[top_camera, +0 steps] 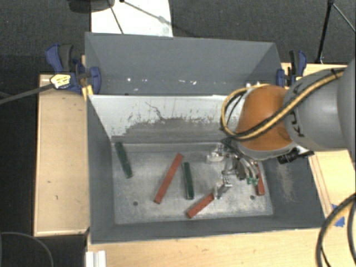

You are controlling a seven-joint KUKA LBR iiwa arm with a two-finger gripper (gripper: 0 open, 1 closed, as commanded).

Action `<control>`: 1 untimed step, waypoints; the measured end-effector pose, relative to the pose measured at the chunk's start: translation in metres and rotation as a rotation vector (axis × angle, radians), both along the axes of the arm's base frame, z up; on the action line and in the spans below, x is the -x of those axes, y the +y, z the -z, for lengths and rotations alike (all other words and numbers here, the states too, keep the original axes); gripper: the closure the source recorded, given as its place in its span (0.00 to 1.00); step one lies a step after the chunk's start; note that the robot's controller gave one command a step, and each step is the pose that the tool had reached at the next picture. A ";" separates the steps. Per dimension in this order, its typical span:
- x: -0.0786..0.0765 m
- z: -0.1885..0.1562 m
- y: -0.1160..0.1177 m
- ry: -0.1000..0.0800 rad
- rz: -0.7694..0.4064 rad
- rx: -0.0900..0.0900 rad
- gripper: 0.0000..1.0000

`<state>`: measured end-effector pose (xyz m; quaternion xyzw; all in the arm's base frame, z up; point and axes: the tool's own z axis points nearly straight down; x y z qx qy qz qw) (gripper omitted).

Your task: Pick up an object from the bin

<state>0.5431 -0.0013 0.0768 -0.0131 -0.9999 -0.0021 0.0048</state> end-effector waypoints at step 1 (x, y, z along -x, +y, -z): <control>0.000 0.000 0.000 0.000 0.000 0.000 1.00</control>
Offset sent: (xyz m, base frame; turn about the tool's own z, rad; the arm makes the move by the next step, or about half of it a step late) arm -0.0010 -0.0097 0.1036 -0.0138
